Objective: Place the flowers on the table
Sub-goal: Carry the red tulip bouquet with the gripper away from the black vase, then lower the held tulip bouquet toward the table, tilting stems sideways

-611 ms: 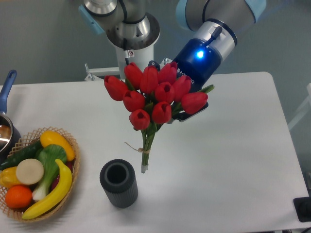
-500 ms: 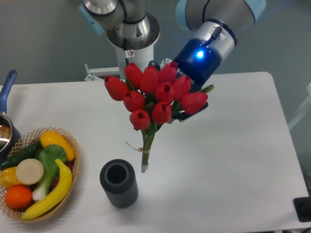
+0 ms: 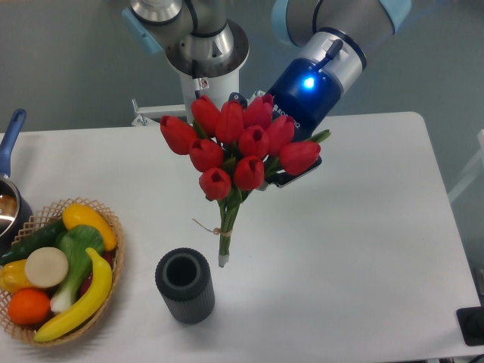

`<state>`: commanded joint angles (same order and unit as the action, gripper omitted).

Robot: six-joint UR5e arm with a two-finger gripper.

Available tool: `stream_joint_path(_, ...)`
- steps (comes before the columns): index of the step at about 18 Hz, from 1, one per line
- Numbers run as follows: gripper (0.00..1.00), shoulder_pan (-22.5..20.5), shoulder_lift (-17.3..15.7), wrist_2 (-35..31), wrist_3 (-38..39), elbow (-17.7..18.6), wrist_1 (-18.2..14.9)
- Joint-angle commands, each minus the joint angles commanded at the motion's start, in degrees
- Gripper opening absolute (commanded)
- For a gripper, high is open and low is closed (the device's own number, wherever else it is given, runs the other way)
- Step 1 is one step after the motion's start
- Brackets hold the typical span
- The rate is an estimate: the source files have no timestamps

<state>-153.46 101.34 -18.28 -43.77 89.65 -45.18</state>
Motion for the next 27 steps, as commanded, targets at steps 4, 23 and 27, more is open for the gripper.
stream_joint_path(4, 0.46, -0.09, 0.00, -0.35, 0.00, -0.27, 0.00)
stream_joint_path(23, 0.46, 0.35, -5.71, -27.41, -8.69, 5.44, -0.35)
stream_joint_path(27, 0.46, 0.44, -5.01, -36.72, -11.24, 5.62, -0.35)
